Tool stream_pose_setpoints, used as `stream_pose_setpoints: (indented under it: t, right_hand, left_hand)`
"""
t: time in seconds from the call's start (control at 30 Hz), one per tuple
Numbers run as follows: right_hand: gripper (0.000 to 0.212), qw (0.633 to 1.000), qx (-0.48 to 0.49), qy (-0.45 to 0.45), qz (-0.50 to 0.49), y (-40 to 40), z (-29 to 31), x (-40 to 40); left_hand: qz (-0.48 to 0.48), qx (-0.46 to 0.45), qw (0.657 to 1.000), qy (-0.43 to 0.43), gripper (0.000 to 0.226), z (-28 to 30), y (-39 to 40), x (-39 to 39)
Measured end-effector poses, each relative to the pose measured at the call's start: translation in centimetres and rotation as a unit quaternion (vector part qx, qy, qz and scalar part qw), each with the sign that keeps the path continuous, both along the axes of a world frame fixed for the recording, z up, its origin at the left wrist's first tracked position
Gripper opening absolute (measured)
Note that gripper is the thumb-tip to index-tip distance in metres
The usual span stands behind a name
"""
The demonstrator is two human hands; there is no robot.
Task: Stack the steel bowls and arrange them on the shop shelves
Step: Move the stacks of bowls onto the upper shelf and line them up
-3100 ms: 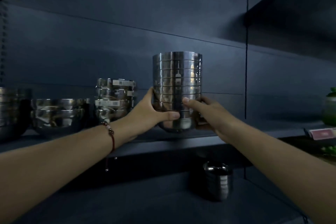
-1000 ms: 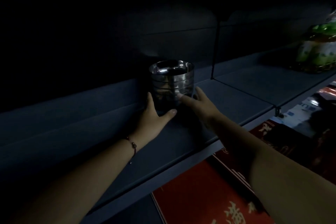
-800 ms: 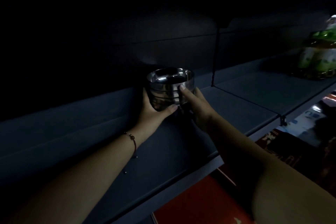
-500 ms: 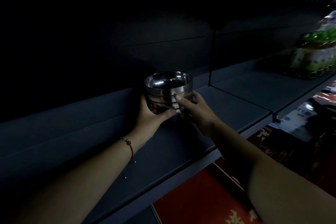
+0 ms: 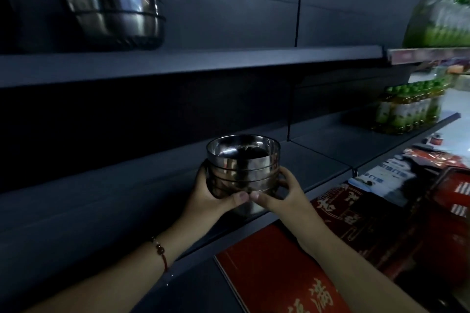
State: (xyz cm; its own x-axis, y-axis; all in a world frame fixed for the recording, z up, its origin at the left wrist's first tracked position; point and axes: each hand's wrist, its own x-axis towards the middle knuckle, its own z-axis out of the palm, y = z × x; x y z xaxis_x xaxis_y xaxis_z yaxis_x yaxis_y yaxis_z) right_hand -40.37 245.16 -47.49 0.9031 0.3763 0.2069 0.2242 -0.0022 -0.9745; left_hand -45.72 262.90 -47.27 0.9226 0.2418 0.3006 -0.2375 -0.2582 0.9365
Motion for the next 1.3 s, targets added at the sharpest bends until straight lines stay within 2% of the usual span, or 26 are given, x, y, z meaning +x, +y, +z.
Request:
stream_pose_setpoints:
  t: [0.17, 0.23, 0.37, 0.53, 0.63, 0.67, 0.8, 0.83, 1.0, 1.13, 1.23, 1.3]
  right_hand:
    - [0.079, 0.998, -0.019, -0.033, -0.039, -1.9, 2.4, -6.8]
    - [0.084, 0.997, -0.025, -0.043, -0.051, -2.7, 3.3, -9.1]
    - [0.075, 0.997, -0.007, -0.055, -0.059, -4.5, 5.9, -12.8]
    - [0.093, 0.997, -0.001, -0.068, -0.038, -6.7, 9.3, -14.9]
    - [0.11, 0.995, -0.002, -0.091, -0.03, -7.4, 12.0, -15.4]
    - [0.108, 0.994, 0.006, -0.101, -0.028, -7.6, 12.8, -15.3]
    - [0.056, 0.989, 0.038, -0.139, -0.004, -7.6, 17.2, -14.8]
    - [0.053, 0.988, 0.041, -0.147, 0.002, -7.4, 18.5, -14.2]
    - [0.072, 0.986, 0.049, -0.159, 0.03, -5.5, 24.2, -9.1]
    - [0.052, 0.987, 0.045, -0.147, 0.04, -3.3, 27.7, -4.2]
    - [0.064, 0.988, 0.022, -0.143, 0.045, -1.6, 29.2, -0.8]
    - [0.055, 0.989, 0.02, -0.143, 0.043, -0.3, 29.9, 1.0]
  left_hand:
    - [-0.006, 0.04, 0.999, 0.012, 0.062, 3.3, -1.6, -7.0]
    - [-0.013, 0.069, 0.997, 0.011, 0.061, 4.2, -1.9, -9.4]
    - [-0.037, 0.12, 0.992, -0.025, 0.08, 7.0, -2.2, -13.2]
    - [-0.041, 0.165, 0.984, -0.057, 0.1, 10.9, -2.6, -16.6]
    - [-0.035, 0.185, 0.978, -0.088, 0.08, 13.7, -3.4, -18.0]
    - [-0.034, 0.193, 0.976, -0.098, 0.074, 14.6, -3.6, -18.2]
    - [-0.028, 0.192, 0.973, -0.129, 0.068, 18.6, -3.9, -17.4]
    - [-0.022, 0.192, 0.972, -0.134, 0.065, 19.7, -3.8, -16.9]
    - [0.031, 0.198, 0.97, -0.138, 0.049, 25.1, -2.9, -12.9]
    - [0.07, 0.185, 0.97, -0.144, 0.046, 27.3, -2.5, -8.5]
    - [0.092, 0.171, 0.969, -0.152, 0.051, 28.2, -1.8, -4.6]
    - [0.099, 0.159, 0.97, -0.153, 0.053, 28.9, -1.2, -2.3]
